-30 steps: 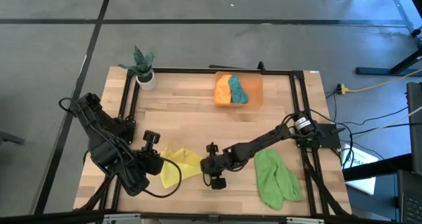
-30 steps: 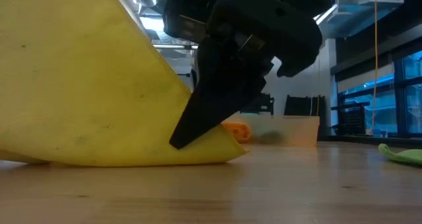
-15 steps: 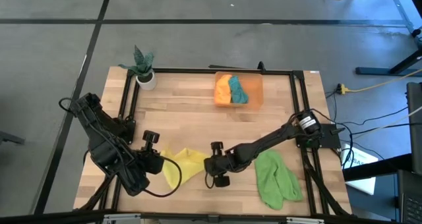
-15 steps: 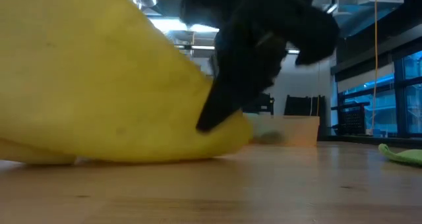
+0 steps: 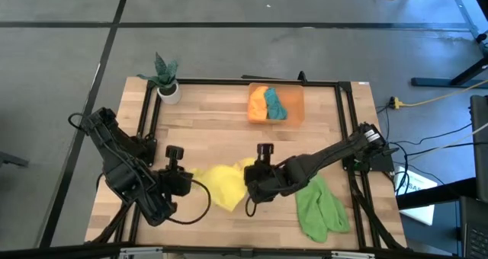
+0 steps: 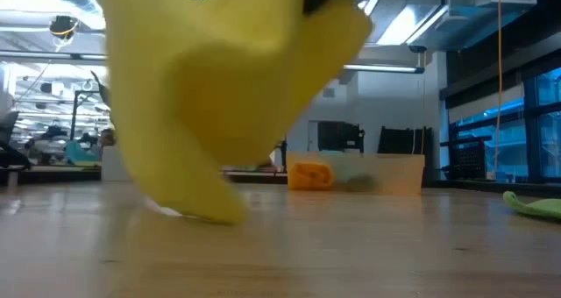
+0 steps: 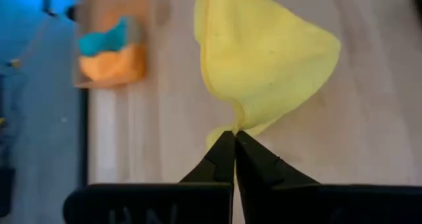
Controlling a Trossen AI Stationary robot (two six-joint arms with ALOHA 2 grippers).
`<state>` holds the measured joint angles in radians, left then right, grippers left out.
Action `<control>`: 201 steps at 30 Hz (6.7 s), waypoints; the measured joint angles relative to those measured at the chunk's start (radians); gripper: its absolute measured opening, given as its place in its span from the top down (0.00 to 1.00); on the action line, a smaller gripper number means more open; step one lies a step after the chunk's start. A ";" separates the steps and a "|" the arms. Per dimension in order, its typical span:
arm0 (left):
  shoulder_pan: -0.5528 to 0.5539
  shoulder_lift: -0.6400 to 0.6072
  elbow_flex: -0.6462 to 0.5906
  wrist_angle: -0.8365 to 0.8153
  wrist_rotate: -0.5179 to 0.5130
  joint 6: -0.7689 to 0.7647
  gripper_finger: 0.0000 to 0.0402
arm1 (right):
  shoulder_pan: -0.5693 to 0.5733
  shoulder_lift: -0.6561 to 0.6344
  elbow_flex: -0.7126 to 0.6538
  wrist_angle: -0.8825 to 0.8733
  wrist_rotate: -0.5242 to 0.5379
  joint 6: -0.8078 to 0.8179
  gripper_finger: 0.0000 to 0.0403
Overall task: Roll microfiber towels into tight, uniform cylinder then place into a basket
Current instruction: Roll the yellow microfiber towel
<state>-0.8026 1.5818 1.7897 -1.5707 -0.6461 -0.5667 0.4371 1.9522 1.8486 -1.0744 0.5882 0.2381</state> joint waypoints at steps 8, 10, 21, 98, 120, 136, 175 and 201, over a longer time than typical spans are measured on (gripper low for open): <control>0.066 -0.002 0.000 0.000 -0.155 0.027 1.00 | -0.010 0.000 0.231 -0.277 0.108 0.077 0.99; 0.091 -0.012 0.000 0.000 -0.159 0.027 1.00 | -0.010 0.000 0.270 -0.328 0.110 0.121 0.99; 0.229 -0.130 0.000 -0.001 -0.158 0.027 1.00 | -0.014 -0.001 0.306 -0.469 0.091 0.257 0.99; 0.132 -0.396 -0.816 0.541 0.370 -0.186 1.00 | 0.078 0.004 -0.269 0.007 -0.181 0.478 0.99; 0.232 -0.037 -0.827 0.789 0.375 -0.027 0.98 | 0.077 0.004 -0.284 0.012 -0.165 0.486 0.98; 0.446 -0.037 -0.928 0.956 0.378 0.070 0.85 | 0.078 0.004 -0.284 0.037 -0.163 0.493 0.97; 0.488 -0.037 -1.054 1.140 0.558 0.135 0.99 | 0.078 0.004 -0.284 0.045 -0.163 0.517 0.97; 0.511 -0.190 -1.054 1.062 0.445 0.149 1.00 | -0.129 0.004 -0.284 0.026 -0.271 0.281 0.97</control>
<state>-0.2916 1.3918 0.7361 -0.5090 -0.2012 -0.4176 0.3079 1.9564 1.5650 -1.0489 0.3173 0.5194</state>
